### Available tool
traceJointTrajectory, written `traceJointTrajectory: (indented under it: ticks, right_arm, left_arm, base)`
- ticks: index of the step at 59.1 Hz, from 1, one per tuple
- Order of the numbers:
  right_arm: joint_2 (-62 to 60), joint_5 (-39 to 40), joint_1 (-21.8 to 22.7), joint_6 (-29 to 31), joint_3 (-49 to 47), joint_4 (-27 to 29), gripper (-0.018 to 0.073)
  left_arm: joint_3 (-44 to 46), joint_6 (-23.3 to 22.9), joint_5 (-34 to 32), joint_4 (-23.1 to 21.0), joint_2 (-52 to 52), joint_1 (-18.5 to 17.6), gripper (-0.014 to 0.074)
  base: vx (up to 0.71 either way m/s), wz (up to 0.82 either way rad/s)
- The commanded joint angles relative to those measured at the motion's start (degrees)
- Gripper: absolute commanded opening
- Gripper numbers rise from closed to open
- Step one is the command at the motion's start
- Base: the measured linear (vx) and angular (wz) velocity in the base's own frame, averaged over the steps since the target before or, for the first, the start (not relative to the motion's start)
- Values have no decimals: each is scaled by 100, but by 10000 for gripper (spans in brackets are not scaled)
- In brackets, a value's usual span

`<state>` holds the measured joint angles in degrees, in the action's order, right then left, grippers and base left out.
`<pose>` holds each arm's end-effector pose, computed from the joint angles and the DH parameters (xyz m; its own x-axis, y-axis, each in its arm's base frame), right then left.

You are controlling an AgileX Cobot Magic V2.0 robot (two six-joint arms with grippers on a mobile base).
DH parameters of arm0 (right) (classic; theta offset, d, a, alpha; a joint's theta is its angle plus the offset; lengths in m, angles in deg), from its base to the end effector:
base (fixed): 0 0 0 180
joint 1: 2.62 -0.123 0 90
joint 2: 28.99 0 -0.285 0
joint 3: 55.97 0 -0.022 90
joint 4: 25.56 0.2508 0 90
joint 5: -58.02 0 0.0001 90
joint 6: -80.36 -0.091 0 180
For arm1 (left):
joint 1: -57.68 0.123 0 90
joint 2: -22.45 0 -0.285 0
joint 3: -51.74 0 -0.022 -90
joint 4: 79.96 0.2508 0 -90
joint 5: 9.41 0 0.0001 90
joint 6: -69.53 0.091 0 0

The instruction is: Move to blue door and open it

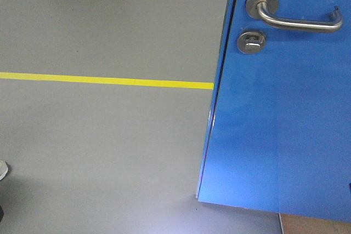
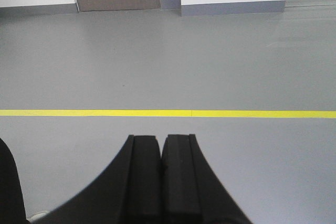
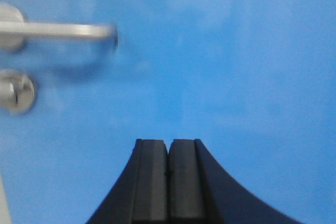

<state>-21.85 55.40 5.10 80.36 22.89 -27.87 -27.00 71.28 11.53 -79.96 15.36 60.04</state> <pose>0.0563 -0.0078 0.2000 0.0184 -0.0431 -0.9989 0.1370 0.9898 -0.0402 0.0528 0.0022 0.1720 -0.2894 0.0186 -0.9570 -0.0324 0.9990 0.0292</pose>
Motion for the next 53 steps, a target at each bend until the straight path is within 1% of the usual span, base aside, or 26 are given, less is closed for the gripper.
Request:
traceJointTrajectory:
  ticks: [1,3,8,19,53]
  right_arm:
    - [-99,77,50,-391,118,-459,-11]
    - [-94,36,50,-403,118,-534,-11]
    - [-94,-65,50,-403,118,-470,-11]
    - [-94,-303,50,-403,118,139,-11]
    - [-94,-298,50,-398,118,137,-11]
  left_arm:
    - [-24,-18,-448,0,84,5,70]
    - [-24,-18,-454,0,84,5,70]
    - [-24,-18,-444,0,84,5,70]
    - [-24,-18,-444,0,84,5,70]
    - [-24,-18,-444,0,84,5,70]
  base:
    - [0,0]
    - [0,0]
    - [0,0]
    - [0,0]
    - [0,0]
